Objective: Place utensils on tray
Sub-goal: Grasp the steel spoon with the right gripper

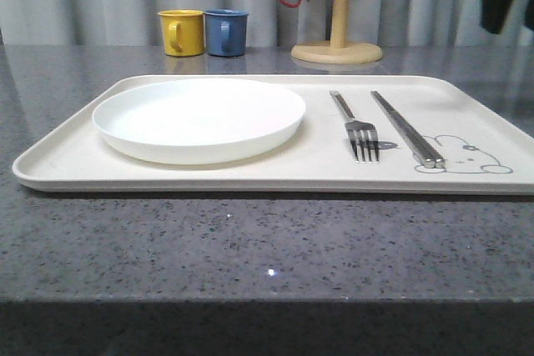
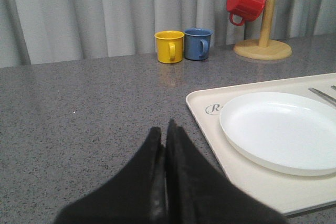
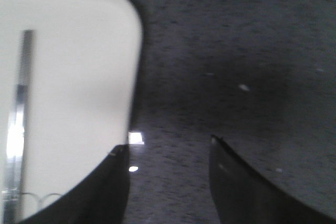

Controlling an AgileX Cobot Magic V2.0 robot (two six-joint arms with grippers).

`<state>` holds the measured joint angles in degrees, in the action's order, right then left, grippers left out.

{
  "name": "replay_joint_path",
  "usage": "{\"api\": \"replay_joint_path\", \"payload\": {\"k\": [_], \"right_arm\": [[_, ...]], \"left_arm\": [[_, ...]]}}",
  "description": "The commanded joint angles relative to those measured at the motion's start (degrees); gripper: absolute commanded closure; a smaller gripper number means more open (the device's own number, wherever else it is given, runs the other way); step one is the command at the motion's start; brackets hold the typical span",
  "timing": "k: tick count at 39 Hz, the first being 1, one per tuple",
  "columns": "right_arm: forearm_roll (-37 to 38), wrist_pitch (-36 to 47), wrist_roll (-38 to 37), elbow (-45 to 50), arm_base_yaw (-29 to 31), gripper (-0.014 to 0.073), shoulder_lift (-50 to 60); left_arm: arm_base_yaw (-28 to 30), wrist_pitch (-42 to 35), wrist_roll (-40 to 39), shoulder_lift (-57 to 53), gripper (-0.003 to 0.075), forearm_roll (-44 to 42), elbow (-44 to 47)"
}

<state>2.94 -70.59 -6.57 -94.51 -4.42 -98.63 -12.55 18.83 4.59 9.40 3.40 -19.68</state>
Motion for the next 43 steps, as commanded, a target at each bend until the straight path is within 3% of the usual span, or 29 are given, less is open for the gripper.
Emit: {"api": "replay_joint_path", "payload": {"k": [1,8,15,22,43], "right_arm": [[1.6,-6.1,3.6,-0.1,6.6,0.0213,4.2],[0.8,-6.0,9.0,1.2,17.4,0.0213,3.5],[-2.1,-5.0,13.4,1.2,23.5,0.0213,0.6],[-2.3,-4.8,17.3,1.2,24.8,0.0213,-2.9],[-2.9,-4.0,17.7,1.9,24.8,0.0219,-8.4]], "left_arm": [[0.0,-4.5,-0.5,0.5,0.0738,0.5,-1.5],[0.0,-4.5,-0.5,0.5,0.0738,0.5,-1.5],[0.0,-4.5,-0.5,0.5,0.0738,0.5,-1.5],[0.0,-4.5,-0.5,0.5,0.0738,0.5,-1.5],[0.0,-4.5,-0.5,0.5,0.0738,0.5,-1.5]]}}
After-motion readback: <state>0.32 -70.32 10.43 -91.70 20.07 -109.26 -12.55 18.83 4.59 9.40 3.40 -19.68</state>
